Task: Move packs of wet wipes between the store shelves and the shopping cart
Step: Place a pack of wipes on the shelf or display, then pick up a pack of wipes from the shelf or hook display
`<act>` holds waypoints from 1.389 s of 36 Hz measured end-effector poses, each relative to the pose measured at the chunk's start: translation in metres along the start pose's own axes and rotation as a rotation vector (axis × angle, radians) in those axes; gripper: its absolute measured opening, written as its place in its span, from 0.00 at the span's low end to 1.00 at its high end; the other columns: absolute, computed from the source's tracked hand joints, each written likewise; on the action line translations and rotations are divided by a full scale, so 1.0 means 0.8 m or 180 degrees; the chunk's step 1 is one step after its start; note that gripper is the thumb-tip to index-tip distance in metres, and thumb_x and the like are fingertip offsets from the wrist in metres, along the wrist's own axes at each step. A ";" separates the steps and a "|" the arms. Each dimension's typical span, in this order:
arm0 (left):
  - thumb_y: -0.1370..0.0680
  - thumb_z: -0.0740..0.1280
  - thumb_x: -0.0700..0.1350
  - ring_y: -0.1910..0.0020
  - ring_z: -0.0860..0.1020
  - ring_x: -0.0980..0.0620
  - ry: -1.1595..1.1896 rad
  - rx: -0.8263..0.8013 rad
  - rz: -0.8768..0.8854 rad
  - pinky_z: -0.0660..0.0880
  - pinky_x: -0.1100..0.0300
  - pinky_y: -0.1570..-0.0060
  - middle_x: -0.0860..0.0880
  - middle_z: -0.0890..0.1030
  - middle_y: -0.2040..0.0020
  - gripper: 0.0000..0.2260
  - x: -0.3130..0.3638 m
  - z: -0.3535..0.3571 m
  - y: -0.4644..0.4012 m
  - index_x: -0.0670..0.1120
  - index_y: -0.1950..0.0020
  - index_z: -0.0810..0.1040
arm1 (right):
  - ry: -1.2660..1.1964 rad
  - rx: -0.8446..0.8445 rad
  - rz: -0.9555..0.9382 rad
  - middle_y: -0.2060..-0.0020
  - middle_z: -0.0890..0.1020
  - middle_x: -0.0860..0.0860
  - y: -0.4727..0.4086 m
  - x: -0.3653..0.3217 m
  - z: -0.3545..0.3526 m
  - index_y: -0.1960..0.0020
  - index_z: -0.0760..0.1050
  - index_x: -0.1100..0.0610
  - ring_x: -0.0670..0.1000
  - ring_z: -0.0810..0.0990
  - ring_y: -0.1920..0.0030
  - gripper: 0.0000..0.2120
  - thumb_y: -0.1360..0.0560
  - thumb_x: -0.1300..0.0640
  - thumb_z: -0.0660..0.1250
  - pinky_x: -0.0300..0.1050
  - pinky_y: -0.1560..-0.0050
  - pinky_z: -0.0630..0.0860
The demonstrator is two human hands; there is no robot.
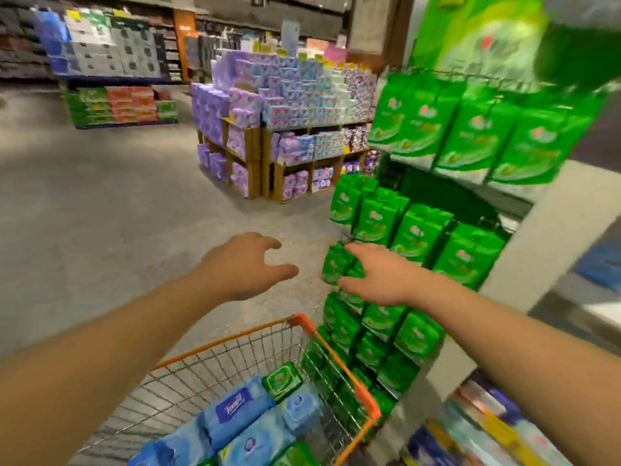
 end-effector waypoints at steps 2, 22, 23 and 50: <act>0.30 0.59 0.78 0.26 0.67 0.46 0.0009 -0.0099 0.0244 0.69 0.45 0.30 0.50 0.68 0.22 0.40 0.043 0.007 -0.008 0.58 0.24 0.68 | -0.0013 0.0069 0.0212 0.24 0.68 0.58 0.039 0.032 -0.012 0.21 0.61 0.58 0.56 0.67 0.25 0.34 0.20 0.45 0.67 0.44 0.27 0.63; 0.33 0.61 0.76 0.29 0.73 0.46 -0.0175 -0.0482 0.2467 0.70 0.53 0.31 0.47 0.74 0.26 0.41 0.575 0.104 0.084 0.56 0.25 0.70 | -0.0181 0.0935 0.2353 0.21 0.64 0.55 0.532 0.348 -0.057 0.20 0.59 0.57 0.54 0.64 0.23 0.36 0.20 0.42 0.65 0.44 0.25 0.60; 0.33 0.61 0.75 0.29 0.72 0.46 -0.0166 -0.0527 0.2535 0.70 0.53 0.31 0.47 0.73 0.26 0.41 0.600 0.111 0.094 0.56 0.25 0.70 | -0.0186 0.0968 0.2434 0.21 0.64 0.55 0.559 0.361 -0.058 0.20 0.59 0.58 0.54 0.64 0.23 0.36 0.21 0.42 0.65 0.44 0.25 0.60; 0.25 0.69 0.64 0.33 0.75 0.51 0.0561 -0.0980 0.3799 0.70 0.56 0.41 0.55 0.75 0.29 0.26 1.044 0.241 0.194 0.58 0.28 0.73 | -0.0506 0.1422 0.3816 0.22 0.65 0.51 0.908 0.620 -0.039 0.19 0.57 0.55 0.51 0.65 0.23 0.37 0.21 0.41 0.65 0.45 0.25 0.62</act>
Point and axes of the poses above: each hand's wrist, its own y-axis away from the middle knuckle, its own z-axis out of the palm, x = y × z, the point moved 3 cm from there along -y, towards the middle knuckle
